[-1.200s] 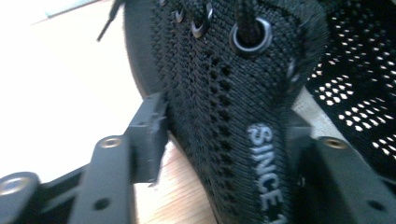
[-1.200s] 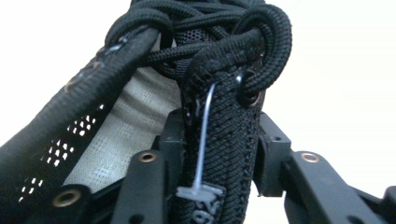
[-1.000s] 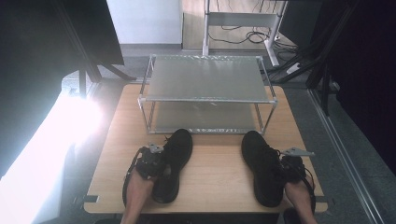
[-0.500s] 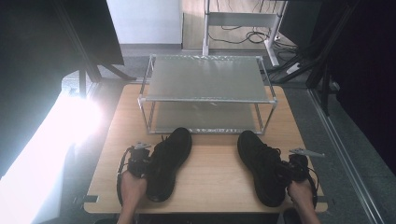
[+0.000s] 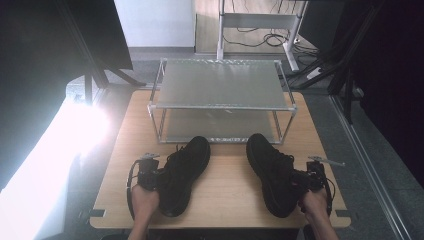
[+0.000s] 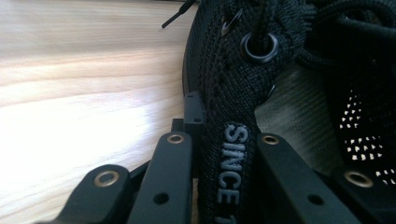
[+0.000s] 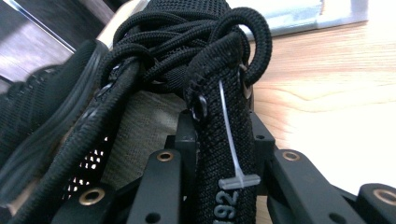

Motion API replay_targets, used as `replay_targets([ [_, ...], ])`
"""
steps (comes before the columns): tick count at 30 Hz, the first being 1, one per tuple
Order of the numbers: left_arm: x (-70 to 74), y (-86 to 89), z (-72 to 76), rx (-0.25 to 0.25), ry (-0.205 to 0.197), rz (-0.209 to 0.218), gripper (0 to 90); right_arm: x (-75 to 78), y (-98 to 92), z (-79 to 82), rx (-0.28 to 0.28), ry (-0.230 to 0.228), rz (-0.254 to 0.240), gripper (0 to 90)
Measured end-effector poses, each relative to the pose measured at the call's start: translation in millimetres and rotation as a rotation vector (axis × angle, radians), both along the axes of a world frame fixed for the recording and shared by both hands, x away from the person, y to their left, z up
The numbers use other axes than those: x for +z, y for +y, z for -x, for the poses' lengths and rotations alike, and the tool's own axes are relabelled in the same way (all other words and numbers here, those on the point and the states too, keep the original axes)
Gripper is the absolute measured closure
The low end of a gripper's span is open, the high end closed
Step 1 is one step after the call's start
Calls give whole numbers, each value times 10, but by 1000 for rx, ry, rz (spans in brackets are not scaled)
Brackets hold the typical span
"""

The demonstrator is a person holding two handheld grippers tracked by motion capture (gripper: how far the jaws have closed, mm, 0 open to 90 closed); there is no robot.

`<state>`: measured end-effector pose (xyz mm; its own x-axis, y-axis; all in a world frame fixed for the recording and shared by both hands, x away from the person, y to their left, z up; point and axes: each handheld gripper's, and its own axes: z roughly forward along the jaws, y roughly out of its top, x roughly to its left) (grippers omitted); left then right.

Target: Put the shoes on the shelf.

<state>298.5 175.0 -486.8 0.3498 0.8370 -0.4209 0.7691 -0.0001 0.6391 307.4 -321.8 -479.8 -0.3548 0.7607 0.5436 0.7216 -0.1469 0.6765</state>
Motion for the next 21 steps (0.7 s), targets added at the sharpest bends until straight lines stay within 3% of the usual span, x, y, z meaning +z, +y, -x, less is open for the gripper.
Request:
replay_targets([
  [6, 12, -58, 16, 3, -4, 21, 818, 20, 37, -9, -2, -3, -40, 729],
  [21, 221, -88, 175, 51, -77, 176, 817, 171, 217, 19, 0, -11, -165, 730],
])
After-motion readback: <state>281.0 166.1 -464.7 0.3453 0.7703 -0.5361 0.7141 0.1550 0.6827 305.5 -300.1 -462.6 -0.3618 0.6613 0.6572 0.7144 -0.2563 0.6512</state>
